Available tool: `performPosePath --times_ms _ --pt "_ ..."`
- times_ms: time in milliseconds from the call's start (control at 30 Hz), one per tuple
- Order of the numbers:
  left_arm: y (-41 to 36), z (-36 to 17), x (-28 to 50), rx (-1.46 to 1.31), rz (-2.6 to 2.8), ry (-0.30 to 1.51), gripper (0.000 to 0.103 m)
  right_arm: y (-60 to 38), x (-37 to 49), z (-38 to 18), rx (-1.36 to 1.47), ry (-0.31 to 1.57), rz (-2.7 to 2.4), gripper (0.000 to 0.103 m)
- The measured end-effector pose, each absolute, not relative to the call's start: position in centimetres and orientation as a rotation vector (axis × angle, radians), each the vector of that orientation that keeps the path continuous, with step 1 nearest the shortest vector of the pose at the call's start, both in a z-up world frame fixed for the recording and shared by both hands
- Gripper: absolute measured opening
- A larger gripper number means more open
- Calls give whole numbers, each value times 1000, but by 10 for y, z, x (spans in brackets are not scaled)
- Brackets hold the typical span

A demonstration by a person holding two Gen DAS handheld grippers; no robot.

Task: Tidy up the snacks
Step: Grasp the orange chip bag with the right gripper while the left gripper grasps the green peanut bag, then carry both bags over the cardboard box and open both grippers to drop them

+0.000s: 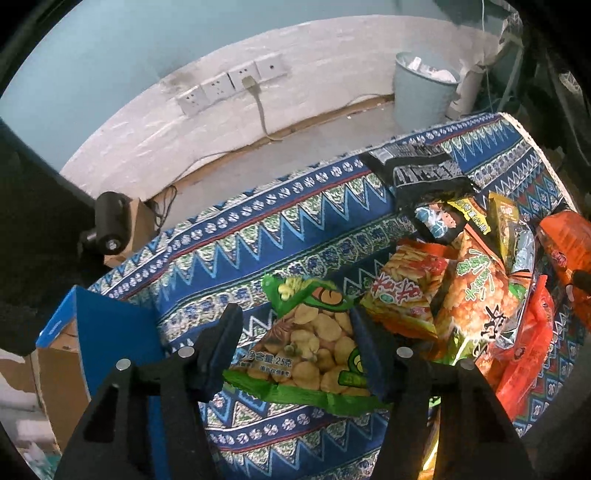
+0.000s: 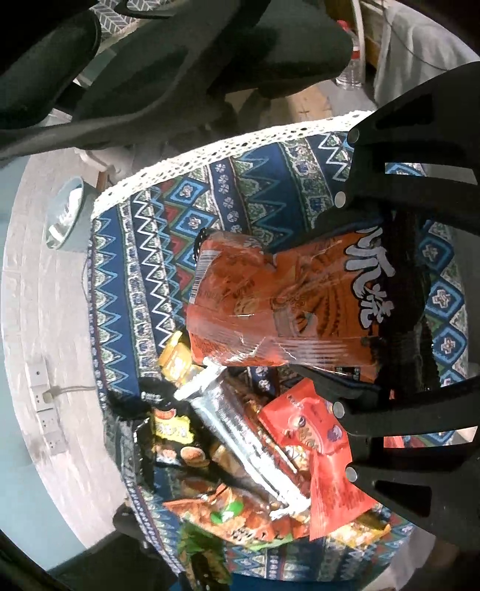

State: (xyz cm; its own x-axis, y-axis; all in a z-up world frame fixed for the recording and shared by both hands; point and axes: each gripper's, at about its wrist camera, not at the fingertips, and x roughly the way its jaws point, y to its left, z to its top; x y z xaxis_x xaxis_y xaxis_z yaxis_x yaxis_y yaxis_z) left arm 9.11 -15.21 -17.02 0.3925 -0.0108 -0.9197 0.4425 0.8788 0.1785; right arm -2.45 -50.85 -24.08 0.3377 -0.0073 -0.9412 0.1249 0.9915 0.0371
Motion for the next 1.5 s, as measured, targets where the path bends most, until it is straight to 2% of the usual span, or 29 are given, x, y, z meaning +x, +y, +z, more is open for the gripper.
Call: performPosePath --times_ms 200,233,267,300,533,600,633,667,733,800,1200,1367,1500 --pt "-135 -149 86 381 -291 1114 59 -504 -26 -222 111 1165 -86 56" --pt "-131 -143 84 366 -296 1107 51 -503 -27 -218 113 1153 -83 56" --pt "-129 -140 84 356 -301 1105 17 -502 -27 -216 113 1145 -81 56" --pt "-128 -138 83 355 -301 1114 10 -499 -27 -211 110 1134 -75 56" --pt "-112 -149 76 321 -310 1188 13 -479 -23 -193 103 1094 -35 56" --pt "-108 -158 74 332 -303 1212 33 -469 -21 -191 93 1093 -15 56" --pt "-105 -163 73 328 -306 1228 54 -464 -19 -190 86 1094 -6 56" --pt "-102 -166 72 327 -299 1234 68 -461 -18 -190 83 1094 2 56" --pt "-94 -172 66 310 -278 1237 71 -455 -16 -189 77 1094 13 56" --pt "-91 -180 66 296 -281 1279 79 -450 -14 -190 68 1097 23 56" --pt "-107 -226 71 414 -294 1353 79 -419 -1 -187 40 1102 76 56" --pt "-104 -230 72 361 -320 1361 59 -406 3 -182 33 1095 97 56" --pt "-106 -227 68 380 -329 1337 53 -398 6 -178 31 1089 114 56"
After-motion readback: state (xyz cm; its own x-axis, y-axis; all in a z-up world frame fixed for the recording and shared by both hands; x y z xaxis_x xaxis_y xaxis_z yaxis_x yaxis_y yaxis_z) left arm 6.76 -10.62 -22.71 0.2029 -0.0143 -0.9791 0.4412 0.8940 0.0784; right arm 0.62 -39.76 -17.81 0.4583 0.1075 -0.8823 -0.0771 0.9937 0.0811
